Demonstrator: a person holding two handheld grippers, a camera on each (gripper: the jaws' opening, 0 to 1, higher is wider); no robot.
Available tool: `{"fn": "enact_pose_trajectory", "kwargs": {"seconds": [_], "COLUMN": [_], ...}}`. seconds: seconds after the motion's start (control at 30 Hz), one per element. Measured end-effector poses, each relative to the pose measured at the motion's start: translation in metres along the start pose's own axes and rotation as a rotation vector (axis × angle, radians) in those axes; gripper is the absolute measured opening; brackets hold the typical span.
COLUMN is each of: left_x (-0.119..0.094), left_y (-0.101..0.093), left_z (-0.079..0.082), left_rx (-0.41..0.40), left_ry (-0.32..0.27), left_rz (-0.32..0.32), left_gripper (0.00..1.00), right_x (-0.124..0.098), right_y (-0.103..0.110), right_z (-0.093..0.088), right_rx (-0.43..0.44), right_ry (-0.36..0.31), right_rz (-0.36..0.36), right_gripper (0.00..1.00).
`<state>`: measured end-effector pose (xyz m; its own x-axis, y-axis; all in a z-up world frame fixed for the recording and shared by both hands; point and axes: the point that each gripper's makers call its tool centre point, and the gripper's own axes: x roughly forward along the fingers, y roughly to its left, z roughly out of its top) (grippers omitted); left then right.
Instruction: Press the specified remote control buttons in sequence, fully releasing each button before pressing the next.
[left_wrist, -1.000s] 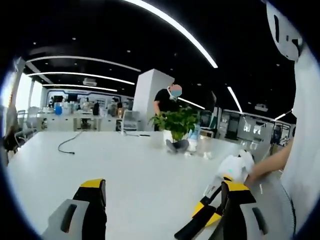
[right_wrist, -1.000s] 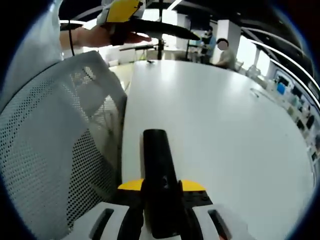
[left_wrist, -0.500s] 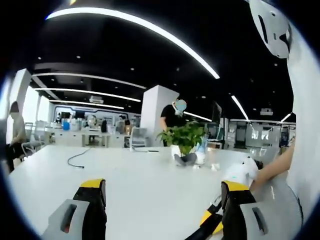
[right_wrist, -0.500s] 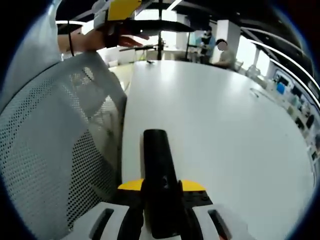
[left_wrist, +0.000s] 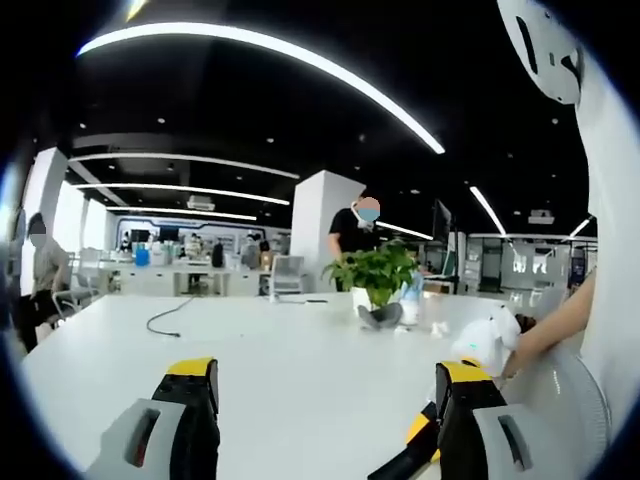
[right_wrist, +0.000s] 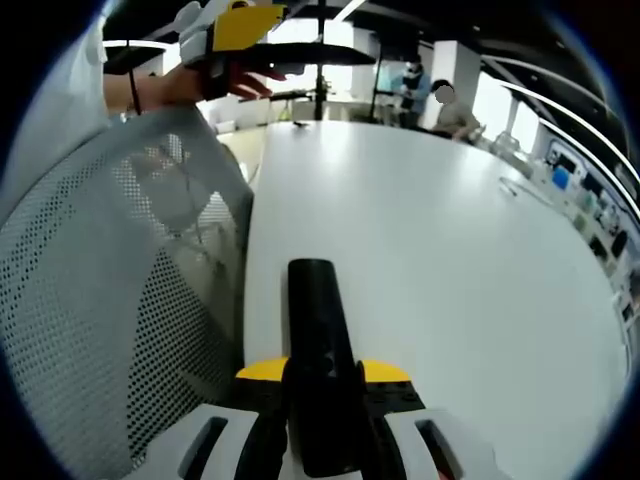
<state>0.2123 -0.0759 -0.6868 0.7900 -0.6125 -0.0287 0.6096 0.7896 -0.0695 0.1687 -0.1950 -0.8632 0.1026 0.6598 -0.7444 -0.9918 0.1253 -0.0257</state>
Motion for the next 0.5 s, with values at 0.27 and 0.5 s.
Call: {"fn": "enact_pose_trajectory", "kwargs": {"seconds": [0.27, 0.5], "left_x": [-0.0003, -0.0027], "left_y": [-0.0011, 0.0018], "left_z": [-0.0025, 0.0008], "left_rx": [-0.017, -0.001], "left_ry": [0.022, 0.009], "left_rz": [0.013, 0.032], "left_gripper": [0.99, 1.00], "right_x": [0.0000, 0.0000], "right_y": [0.0002, 0.0012], "right_z": [0.0004, 0.0003], "right_rx": [-0.007, -0.015], "right_ry": [0.005, 0.016], "right_rz": [-0.007, -0.006], "right_gripper": [0.22, 0.22]}}
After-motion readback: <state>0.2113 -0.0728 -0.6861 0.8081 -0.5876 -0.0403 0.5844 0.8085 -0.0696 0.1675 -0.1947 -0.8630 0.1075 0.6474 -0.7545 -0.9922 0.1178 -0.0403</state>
